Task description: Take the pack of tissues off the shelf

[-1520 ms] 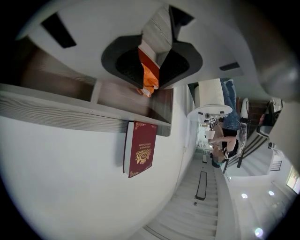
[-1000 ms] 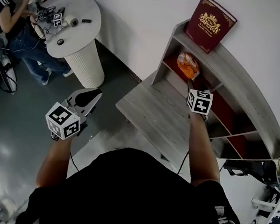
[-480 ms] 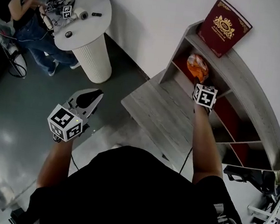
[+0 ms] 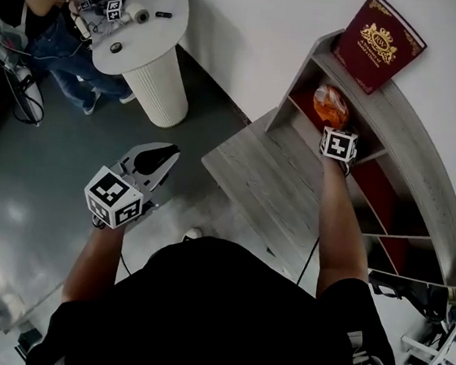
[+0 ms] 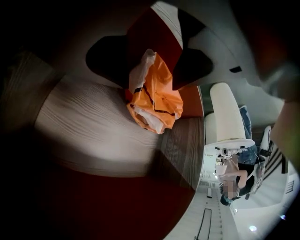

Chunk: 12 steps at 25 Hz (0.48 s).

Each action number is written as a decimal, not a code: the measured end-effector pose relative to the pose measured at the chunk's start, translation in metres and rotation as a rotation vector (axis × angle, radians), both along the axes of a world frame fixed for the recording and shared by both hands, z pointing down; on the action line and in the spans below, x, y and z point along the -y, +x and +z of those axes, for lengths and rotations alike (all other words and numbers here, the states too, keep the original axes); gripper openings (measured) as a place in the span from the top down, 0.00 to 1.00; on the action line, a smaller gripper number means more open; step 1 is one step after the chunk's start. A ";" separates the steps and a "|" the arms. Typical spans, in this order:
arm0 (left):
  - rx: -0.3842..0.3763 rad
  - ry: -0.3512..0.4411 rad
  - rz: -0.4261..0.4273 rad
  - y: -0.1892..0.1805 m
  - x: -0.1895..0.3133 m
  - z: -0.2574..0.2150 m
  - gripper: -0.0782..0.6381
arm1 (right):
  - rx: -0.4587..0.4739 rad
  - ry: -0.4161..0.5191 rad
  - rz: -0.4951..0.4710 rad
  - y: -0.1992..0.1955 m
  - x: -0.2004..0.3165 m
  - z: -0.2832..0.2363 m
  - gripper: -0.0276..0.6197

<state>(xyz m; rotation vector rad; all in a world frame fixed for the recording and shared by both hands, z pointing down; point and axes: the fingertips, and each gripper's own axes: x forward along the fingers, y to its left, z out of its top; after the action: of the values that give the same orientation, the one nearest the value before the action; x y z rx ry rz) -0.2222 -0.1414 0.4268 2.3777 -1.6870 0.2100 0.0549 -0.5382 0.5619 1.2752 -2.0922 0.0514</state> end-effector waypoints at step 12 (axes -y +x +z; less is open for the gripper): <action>-0.010 -0.023 -0.010 0.000 -0.007 0.011 0.83 | -0.091 0.040 -0.041 -0.008 0.009 0.001 0.73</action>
<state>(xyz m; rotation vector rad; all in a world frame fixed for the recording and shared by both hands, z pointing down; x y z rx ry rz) -0.2226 -0.1343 0.4378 2.3500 -1.6824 0.2146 0.0465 -0.5476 0.5630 1.2349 -2.0501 -0.0657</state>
